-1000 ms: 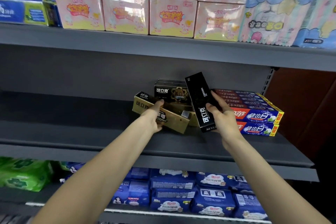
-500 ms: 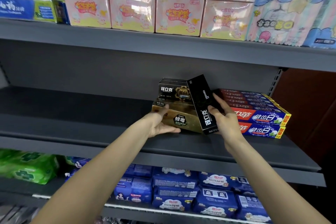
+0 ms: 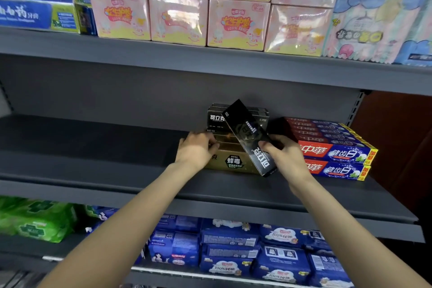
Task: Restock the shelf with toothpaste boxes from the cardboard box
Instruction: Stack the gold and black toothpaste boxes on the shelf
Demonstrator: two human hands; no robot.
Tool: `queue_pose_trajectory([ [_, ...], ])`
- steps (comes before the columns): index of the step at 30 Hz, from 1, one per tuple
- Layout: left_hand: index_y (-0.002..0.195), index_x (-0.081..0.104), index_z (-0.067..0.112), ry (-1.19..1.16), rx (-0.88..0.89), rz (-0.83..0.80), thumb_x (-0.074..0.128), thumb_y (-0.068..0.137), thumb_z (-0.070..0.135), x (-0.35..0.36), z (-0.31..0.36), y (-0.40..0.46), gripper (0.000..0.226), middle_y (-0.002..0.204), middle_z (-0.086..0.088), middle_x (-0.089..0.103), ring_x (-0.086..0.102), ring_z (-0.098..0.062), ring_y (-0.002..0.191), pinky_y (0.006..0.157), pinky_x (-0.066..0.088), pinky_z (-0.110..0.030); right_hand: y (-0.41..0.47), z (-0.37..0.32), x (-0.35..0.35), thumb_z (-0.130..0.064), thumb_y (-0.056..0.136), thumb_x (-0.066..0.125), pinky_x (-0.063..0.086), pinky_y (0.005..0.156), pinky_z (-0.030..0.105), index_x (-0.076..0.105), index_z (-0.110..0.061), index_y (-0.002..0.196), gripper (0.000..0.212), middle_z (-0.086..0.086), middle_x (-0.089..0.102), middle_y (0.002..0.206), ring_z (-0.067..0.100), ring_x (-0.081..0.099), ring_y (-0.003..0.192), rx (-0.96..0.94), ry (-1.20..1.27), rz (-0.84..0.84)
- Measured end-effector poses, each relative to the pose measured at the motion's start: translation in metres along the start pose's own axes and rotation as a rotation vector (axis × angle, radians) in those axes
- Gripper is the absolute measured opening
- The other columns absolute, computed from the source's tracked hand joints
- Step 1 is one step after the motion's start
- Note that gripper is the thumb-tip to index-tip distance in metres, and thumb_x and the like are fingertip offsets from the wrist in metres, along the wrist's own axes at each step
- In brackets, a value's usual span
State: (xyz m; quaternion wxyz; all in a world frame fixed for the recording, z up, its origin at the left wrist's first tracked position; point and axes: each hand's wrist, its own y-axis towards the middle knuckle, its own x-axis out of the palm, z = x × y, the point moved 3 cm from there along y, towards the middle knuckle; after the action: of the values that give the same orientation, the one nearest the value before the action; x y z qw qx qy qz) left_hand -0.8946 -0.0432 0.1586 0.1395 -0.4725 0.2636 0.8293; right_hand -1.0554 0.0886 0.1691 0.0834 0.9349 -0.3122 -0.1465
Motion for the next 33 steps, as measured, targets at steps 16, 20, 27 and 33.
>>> queue_pose_trajectory([
  [16, 0.109, 0.034, 0.036, -1.289, -0.077, -0.294, 0.068, 0.083, 0.008, -0.024, 0.021, 0.000, 0.051, 0.117, -0.011, 0.061, 0.064, -0.027, 0.104, 0.093, 0.051, -0.045, 0.026, -0.030, 0.030, -0.012, 0.084, 0.068, 0.049, 0.098, 0.042, 0.058, -0.019, 0.119, 0.038, 0.004, 0.060, 0.124, 0.019, 0.059, 0.113, -0.125, 0.058, -0.160],
  [20, 0.122, 0.036, 0.017, -1.299, -0.180, -0.095, 0.074, 0.077, 0.005, -0.022, 0.011, 0.011, 0.061, 0.126, -0.015, 0.056, 0.062, -0.026, 0.108, 0.083, 0.056, -0.033, 0.032, -0.031, 0.037, -0.014, 0.083, 0.070, 0.048, 0.099, 0.042, 0.055, -0.016, 0.128, 0.048, 0.006, 0.060, 0.127, 0.021, 0.060, 0.111, -0.109, 0.004, -0.168],
  [27, 0.114, 0.044, 0.019, -1.411, -0.228, -0.023, 0.068, 0.080, -0.003, -0.032, -0.006, 0.022, 0.047, 0.104, -0.003, 0.057, 0.059, -0.024, 0.109, 0.089, 0.051, -0.031, 0.050, -0.034, 0.028, -0.021, 0.087, 0.065, 0.030, 0.102, 0.022, 0.050, -0.020, 0.135, 0.050, 0.004, 0.049, 0.140, 0.018, 0.044, 0.129, -0.141, -0.245, -0.189],
  [33, 0.096, 0.053, 0.019, -1.405, -0.201, -0.248, 0.062, 0.088, 0.009, -0.020, 0.015, 0.023, 0.016, 0.101, -0.006, 0.063, 0.061, -0.027, 0.098, 0.096, 0.048, -0.046, 0.054, -0.024, 0.055, -0.024, 0.094, 0.054, 0.048, 0.087, 0.028, 0.045, -0.009, 0.136, 0.045, 0.013, 0.058, 0.128, 0.018, 0.058, 0.102, -0.024, -0.102, -0.157],
])
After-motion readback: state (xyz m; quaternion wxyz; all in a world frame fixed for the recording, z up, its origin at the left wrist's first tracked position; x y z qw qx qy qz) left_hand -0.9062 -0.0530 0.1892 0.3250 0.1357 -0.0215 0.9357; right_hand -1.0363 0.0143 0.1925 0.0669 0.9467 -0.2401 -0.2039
